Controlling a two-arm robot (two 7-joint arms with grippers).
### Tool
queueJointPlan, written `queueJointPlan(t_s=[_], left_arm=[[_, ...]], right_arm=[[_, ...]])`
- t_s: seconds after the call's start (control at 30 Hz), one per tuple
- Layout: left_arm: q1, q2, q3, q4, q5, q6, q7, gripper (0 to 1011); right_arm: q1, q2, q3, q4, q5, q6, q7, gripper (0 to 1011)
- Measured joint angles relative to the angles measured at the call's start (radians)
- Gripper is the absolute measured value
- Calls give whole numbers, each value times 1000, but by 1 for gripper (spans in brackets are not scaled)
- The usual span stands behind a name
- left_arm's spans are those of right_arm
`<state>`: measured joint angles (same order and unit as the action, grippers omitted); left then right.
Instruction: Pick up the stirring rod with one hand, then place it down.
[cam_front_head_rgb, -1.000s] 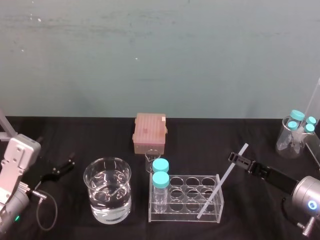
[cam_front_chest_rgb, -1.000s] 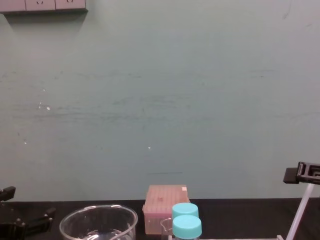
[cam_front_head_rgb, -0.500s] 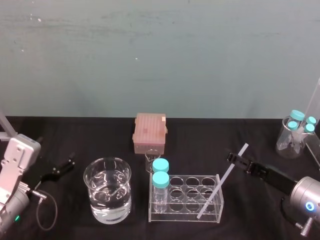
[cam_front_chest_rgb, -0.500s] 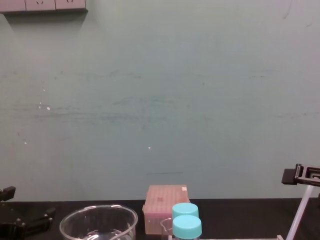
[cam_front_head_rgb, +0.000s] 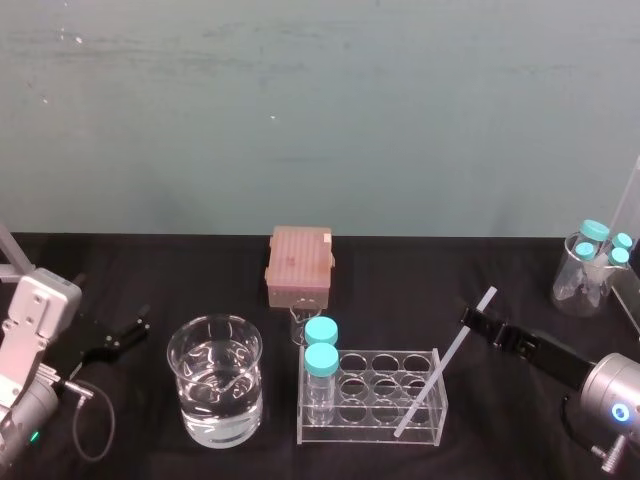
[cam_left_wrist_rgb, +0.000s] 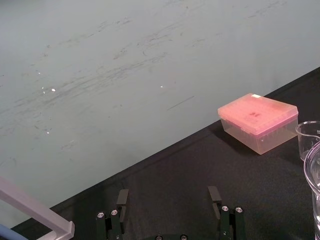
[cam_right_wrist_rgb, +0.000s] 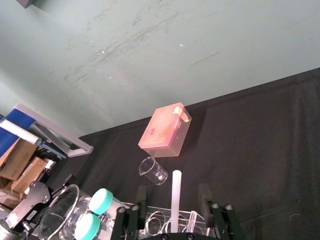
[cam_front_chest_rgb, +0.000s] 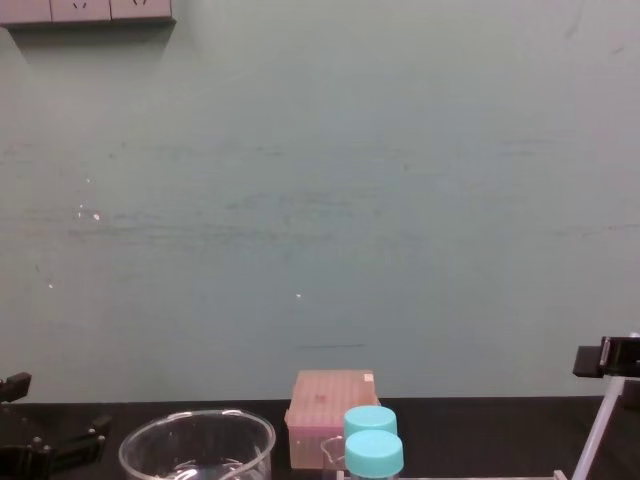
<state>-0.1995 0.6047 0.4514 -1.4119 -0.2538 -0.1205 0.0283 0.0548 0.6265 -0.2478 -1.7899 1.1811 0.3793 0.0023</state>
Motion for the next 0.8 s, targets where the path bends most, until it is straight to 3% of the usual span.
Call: queueJointPlan(t_s=[0.2, 0.23, 0.57, 0.8], left_arm=[[0, 0, 0, 0, 0, 0, 0, 1005], [0, 0, 0, 0, 0, 0, 0, 1005], [0, 0, 0, 0, 0, 0, 0, 1005], [0, 0, 0, 0, 0, 0, 0, 1005]], right_arm=[[0, 0, 1, -1, 1, 1, 0, 504], [-1, -1, 1, -1, 1, 1, 0, 435], [-1, -1, 2, -1, 2, 2, -1, 119], [-1, -1, 2, -1, 2, 2, -1, 68]])
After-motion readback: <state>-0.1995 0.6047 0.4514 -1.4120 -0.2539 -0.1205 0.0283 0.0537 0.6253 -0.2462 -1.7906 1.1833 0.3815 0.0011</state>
